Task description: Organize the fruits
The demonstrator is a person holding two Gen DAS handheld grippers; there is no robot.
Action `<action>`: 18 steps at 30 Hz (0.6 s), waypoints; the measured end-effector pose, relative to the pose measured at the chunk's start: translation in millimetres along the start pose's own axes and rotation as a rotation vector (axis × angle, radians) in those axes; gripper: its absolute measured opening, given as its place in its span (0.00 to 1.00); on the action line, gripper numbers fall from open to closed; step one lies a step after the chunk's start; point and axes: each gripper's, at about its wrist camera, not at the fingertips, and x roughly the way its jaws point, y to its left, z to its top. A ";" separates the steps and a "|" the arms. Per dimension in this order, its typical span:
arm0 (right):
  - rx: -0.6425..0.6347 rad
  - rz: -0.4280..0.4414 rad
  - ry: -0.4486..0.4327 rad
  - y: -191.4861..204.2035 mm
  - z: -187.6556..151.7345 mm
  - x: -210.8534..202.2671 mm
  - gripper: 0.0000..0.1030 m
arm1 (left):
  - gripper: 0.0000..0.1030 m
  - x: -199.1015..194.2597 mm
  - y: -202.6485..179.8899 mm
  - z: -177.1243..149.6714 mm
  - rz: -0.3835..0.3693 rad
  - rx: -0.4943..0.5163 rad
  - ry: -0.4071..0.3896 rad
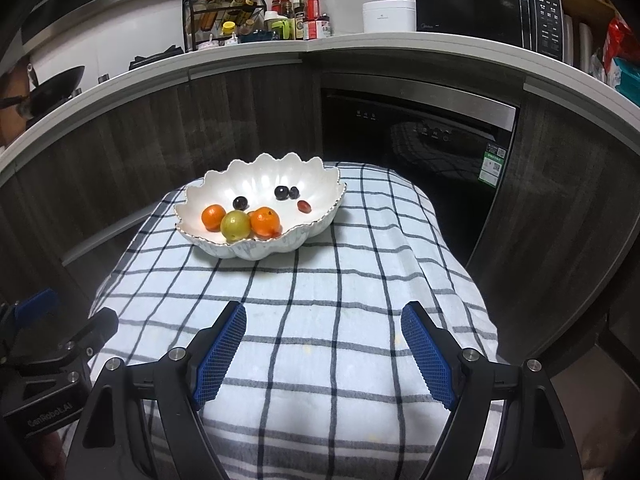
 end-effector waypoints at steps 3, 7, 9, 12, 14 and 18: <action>0.005 -0.002 -0.001 -1.8 0.1 -1.0 0.79 | 0.98 -0.4 -0.5 0.5 0.002 0.004 0.001; 0.004 -0.006 -0.005 -2.2 0.7 -2.0 0.79 | 0.98 -0.1 -0.4 0.5 0.001 0.003 0.001; 0.003 -0.005 -0.006 -1.8 0.8 -2.5 0.79 | 0.98 -0.1 -0.5 0.4 0.001 0.002 0.002; 0.002 -0.003 0.001 -1.5 0.7 -0.3 0.79 | 0.98 -0.5 -1.3 0.3 0.001 0.003 0.003; 0.005 -0.004 0.002 -2.2 0.7 -0.2 0.79 | 0.98 0.0 -0.8 0.7 0.000 0.003 0.002; 0.004 -0.003 0.002 -2.0 0.8 0.3 0.79 | 0.98 0.2 -1.1 0.5 0.000 0.002 0.004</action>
